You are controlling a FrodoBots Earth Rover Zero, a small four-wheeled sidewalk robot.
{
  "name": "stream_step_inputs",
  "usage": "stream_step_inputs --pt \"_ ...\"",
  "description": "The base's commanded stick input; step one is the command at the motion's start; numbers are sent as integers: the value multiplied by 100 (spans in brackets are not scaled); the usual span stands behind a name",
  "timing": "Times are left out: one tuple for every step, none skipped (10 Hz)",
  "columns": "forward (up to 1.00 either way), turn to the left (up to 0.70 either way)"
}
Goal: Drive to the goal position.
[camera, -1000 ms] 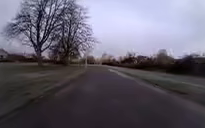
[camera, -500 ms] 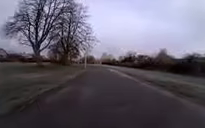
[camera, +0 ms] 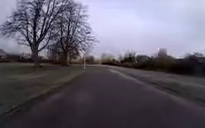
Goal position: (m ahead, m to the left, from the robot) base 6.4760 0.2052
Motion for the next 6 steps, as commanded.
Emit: stream_step_inputs --pt "85 0" --pt "85 0" --pt "85 0" --pt "85 0" --pt "85 0" --pt "85 0"
